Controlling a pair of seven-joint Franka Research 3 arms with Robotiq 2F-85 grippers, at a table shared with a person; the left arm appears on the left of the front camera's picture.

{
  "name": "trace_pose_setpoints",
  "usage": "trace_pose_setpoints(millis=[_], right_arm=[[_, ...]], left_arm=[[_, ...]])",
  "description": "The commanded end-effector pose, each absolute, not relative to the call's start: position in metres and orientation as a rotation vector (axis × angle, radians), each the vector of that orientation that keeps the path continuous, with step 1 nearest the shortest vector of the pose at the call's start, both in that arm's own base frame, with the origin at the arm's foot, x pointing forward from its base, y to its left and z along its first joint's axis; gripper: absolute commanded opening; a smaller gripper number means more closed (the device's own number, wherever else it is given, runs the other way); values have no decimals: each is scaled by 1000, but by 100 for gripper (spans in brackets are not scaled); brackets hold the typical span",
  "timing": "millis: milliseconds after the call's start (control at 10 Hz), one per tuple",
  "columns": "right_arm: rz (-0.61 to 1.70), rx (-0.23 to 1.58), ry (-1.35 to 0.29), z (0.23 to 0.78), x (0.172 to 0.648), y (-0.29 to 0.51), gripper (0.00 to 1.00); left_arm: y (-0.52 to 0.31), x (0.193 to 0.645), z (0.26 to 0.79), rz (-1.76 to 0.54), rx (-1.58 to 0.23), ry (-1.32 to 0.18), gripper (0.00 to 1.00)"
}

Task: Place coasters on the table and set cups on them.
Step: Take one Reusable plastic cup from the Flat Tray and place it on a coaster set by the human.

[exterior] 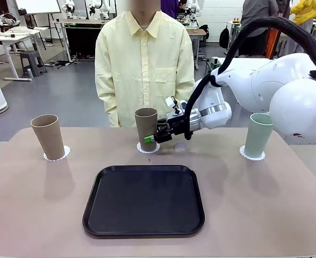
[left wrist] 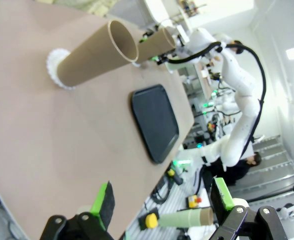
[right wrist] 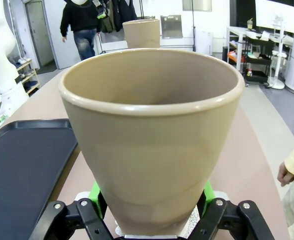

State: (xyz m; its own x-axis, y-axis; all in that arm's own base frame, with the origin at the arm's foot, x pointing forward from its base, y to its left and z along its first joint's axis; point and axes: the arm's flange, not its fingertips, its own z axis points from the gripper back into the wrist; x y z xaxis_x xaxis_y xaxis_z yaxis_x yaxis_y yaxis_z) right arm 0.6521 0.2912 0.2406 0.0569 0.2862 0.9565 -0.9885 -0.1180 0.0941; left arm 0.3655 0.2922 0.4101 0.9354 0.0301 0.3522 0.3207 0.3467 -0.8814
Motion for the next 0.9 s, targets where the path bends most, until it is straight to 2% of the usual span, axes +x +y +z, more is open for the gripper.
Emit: trace_pose_setpoints(millis=[0,500,800], right_arm=[[1378,1110,-830,244,661,295,100],[1399,941,-663,263,649,286,100],[1399,840,-623,278,640,277,100]], left_arm=[[294,364,413,-186,-1209,-334,100],[294,364,413,-186,-1209,-334,100],[294,364,413,-186,-1209,-334,100]])
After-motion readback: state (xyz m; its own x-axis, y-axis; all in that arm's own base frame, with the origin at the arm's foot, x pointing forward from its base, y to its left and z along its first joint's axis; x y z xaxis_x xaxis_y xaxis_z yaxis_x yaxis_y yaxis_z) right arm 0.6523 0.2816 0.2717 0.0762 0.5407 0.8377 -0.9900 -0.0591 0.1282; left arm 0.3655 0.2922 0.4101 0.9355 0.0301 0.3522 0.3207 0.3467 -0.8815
